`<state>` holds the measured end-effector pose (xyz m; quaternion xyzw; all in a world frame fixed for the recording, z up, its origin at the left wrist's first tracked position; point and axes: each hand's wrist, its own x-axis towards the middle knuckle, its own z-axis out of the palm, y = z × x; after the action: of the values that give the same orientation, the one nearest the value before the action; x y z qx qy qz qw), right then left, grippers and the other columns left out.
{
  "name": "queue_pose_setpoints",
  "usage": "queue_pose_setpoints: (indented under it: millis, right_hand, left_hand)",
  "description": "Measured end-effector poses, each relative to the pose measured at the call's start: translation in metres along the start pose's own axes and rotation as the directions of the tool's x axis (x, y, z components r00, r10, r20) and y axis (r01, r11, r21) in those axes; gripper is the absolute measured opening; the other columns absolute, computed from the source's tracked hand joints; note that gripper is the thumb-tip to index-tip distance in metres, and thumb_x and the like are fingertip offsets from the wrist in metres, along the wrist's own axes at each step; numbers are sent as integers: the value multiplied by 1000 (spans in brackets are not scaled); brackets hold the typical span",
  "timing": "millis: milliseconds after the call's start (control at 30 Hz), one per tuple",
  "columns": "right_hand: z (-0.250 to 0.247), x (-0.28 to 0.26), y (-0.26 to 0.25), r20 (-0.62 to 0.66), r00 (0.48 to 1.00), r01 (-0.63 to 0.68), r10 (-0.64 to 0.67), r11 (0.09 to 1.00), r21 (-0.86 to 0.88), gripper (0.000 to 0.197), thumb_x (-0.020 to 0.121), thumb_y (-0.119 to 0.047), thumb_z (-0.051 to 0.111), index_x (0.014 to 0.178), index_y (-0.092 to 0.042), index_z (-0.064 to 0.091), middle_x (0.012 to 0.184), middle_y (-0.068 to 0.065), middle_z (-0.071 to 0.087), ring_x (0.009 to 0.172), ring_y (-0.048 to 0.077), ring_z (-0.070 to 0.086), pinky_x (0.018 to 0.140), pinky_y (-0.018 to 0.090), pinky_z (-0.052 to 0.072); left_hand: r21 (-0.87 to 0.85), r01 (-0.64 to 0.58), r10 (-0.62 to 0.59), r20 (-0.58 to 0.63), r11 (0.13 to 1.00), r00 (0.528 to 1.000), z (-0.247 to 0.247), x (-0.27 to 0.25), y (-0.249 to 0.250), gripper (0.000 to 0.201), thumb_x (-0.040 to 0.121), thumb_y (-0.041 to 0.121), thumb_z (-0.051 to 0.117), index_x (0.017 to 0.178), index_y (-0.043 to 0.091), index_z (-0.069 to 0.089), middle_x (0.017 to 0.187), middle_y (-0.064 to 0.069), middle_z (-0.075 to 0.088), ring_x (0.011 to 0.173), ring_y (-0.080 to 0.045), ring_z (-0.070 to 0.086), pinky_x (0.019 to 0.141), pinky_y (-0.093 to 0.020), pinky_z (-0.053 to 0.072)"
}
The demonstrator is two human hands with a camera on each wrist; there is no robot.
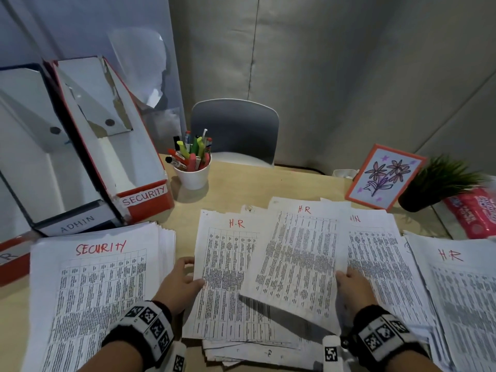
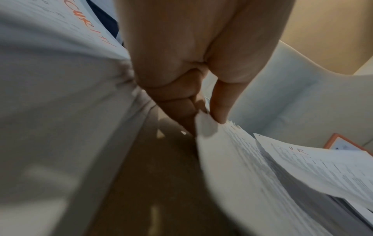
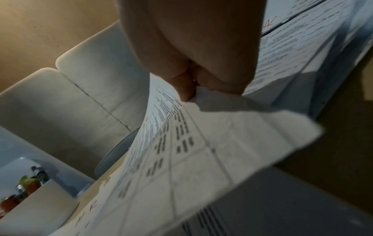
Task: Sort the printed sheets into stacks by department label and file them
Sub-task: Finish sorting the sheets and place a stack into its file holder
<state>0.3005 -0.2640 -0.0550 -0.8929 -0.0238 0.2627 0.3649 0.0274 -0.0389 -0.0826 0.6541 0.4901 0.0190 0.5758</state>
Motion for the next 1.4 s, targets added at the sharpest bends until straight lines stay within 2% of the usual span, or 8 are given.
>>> queue_pose_setpoints:
  millis: [267,467,733,933,1067,1200,1267,1400]
  right_hand:
    - [42,-8,-6,379,924,149,-49,960,-239,8,87,-5,45,80,-8,45,81,13,52,72,19,47,66,28,38]
    - [53,-22,-16,495,864,218,-89,953,-209,12,88,-12,50,97,-7,56,86,10,61,75,19,55,71,29,45]
    - [47,-22,-9,456,882,107,-124,992,62,24,78,8,62,94,-10,62,91,12,68,82,23,65,66,35,56]
    - [39,-21,-3,565,778,102,-273,943,316,26,78,-6,63,94,-21,76,108,13,63,92,23,62,69,25,54]
    - [30,-26,-2,535,771,224,-344,934,277,21,60,-11,66,69,-27,78,109,8,65,91,11,63,75,21,51]
    - [48,-29,6,657,749,170,-86,983,-64,25,84,2,63,96,-16,75,120,1,63,100,10,64,78,23,51]
    - [47,-33,7,592,805,8,41,997,-80,23,85,1,62,99,-15,70,103,-5,69,85,4,67,68,19,51]
    - [35,-23,4,484,860,-37,-165,924,381,12,56,-6,73,68,-6,69,59,1,65,50,12,55,43,17,39]
  left_hand:
    - [63,25,-31,102,998,994,-2,-1,8,32,87,49,61,105,22,60,95,-6,71,81,-19,67,72,-30,53]
    - [-135,96,-70,185,986,980,9,-4,16,19,85,0,66,98,14,67,92,0,72,79,-7,69,70,-21,55]
    - [-110,210,-188,185,971,965,4,8,-4,22,71,3,74,91,-3,72,92,-15,71,87,-26,68,80,-35,56]
    - [-260,257,-194,244,931,950,10,-3,6,18,70,-11,66,85,-20,68,93,-21,70,83,-36,68,65,-29,57]
    - [-334,283,-181,305,899,935,11,-1,2,31,67,-12,66,97,-21,65,107,-30,66,93,-44,66,77,-39,58]
    - [-236,200,-131,278,951,951,6,-11,10,9,78,5,68,83,-2,69,92,-15,70,85,-27,68,73,-28,56]
    - [-153,102,-50,312,983,949,-2,-15,16,19,64,11,74,82,9,71,82,-8,72,81,-20,68,75,-30,56]
    - [-407,213,-78,323,888,943,-15,-13,16,41,76,-15,51,107,4,70,61,-6,57,49,-15,48,44,-22,40]
